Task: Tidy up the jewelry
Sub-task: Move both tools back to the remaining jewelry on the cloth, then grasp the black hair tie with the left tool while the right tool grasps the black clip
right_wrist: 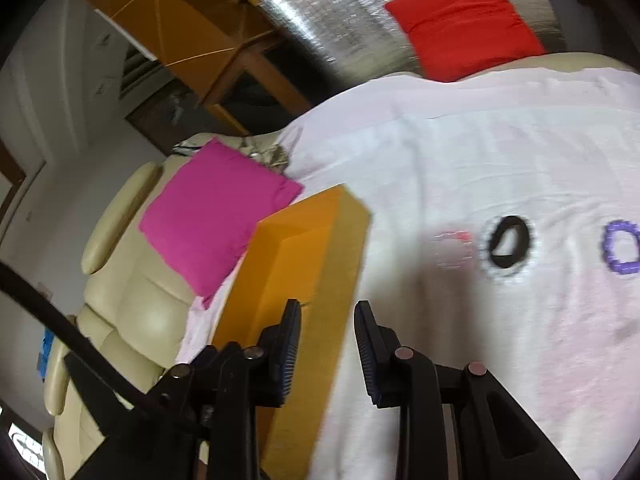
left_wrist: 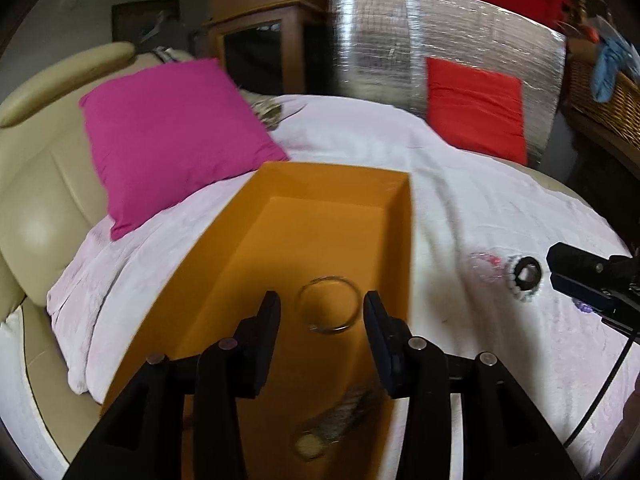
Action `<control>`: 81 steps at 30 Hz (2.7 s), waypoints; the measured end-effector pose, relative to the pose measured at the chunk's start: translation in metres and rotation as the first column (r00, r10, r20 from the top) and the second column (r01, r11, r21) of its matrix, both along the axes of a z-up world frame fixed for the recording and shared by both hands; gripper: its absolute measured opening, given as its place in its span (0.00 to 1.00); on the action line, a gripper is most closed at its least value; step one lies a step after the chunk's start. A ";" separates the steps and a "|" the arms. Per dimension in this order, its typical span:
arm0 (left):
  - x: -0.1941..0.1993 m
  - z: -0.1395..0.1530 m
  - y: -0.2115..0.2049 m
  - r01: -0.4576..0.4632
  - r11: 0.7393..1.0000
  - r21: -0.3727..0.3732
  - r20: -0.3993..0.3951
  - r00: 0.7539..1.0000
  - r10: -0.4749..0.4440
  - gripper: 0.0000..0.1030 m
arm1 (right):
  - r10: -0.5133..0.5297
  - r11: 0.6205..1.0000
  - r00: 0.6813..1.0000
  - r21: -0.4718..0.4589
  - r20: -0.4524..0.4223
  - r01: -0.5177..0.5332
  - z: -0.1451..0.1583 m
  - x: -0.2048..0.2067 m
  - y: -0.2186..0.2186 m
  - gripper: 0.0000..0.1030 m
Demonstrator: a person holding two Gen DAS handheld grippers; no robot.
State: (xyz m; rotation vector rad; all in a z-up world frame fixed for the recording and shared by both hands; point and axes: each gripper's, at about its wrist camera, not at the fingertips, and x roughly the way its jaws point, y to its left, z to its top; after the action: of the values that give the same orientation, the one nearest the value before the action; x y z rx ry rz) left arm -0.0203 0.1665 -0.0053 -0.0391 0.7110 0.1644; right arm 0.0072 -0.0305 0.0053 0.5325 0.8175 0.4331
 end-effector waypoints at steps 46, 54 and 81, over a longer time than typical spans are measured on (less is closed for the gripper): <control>0.060 -0.042 -0.151 0.271 0.959 -0.088 -0.169 0.944 -0.282 0.49 | -0.393 0.916 0.905 0.018 -0.163 0.401 -0.021 -0.011 -0.267 0.47; 0.084 -0.044 -0.167 0.317 0.934 -0.168 -0.134 0.931 -0.340 0.49 | -0.455 0.883 0.858 0.004 -0.239 0.470 -0.031 -0.011 -0.303 0.47; 0.121 -0.066 -0.199 0.492 0.824 -0.281 -0.124 0.833 -0.539 0.09 | -0.551 0.832 0.786 -0.264 -0.280 0.489 -0.080 0.051 -0.298 0.30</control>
State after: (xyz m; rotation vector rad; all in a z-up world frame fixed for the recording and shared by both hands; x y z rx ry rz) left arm 0.1003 -0.0324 -0.0716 -0.0574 0.9148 -0.4527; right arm 0.0583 -0.3284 -0.0747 0.6514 0.9908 -0.2609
